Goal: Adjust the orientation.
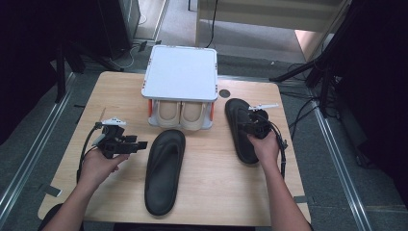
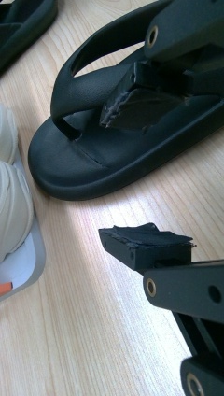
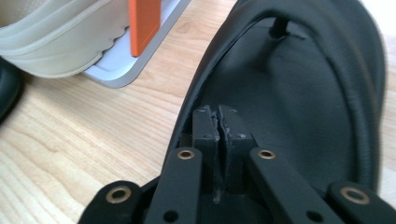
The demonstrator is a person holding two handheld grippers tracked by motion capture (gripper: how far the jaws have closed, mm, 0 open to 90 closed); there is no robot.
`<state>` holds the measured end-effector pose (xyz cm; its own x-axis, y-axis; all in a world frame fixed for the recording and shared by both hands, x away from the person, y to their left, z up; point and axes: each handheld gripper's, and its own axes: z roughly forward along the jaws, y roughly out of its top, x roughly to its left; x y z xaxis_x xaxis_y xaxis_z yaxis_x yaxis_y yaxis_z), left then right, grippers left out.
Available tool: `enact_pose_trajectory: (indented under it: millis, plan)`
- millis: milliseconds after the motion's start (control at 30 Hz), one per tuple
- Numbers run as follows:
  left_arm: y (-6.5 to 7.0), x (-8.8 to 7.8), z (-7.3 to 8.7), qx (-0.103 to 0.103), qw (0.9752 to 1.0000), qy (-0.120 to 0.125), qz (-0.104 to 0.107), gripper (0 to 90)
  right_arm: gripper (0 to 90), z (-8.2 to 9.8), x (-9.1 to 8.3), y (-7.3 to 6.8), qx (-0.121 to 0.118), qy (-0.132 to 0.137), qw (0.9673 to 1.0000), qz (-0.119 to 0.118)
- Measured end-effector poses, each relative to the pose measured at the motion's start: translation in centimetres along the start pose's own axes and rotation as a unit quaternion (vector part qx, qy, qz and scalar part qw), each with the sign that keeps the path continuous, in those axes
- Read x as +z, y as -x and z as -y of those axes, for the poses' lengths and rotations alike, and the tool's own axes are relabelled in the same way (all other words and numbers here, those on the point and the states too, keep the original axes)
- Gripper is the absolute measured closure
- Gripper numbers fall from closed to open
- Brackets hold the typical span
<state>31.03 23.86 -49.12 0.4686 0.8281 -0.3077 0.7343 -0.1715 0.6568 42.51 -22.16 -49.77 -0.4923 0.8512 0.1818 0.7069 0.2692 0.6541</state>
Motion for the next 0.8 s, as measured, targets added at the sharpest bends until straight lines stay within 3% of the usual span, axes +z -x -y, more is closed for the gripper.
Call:
enact_pose_trajectory:
  millis: [167,467,800]
  plan:
    - [0.0,-0.1,0.0,0.0,1.0,0.002,-0.002,40.5,80.6,-0.3,-1.3,0.6,0.002,0.024,0.9996,0.015]
    - [0.0,-0.3,0.3,0.003,1.0,-0.005,-0.003,40.3,66.4,-0.1,-3.5,3.1,0.027,0.066,0.9965,0.044]
    - [-0.3,-1.3,1.4,-0.007,0.9999,0.0,-0.012,40.0,65.1,-0.4,-2.0,4.5,0.042,0.049,0.997,0.043]
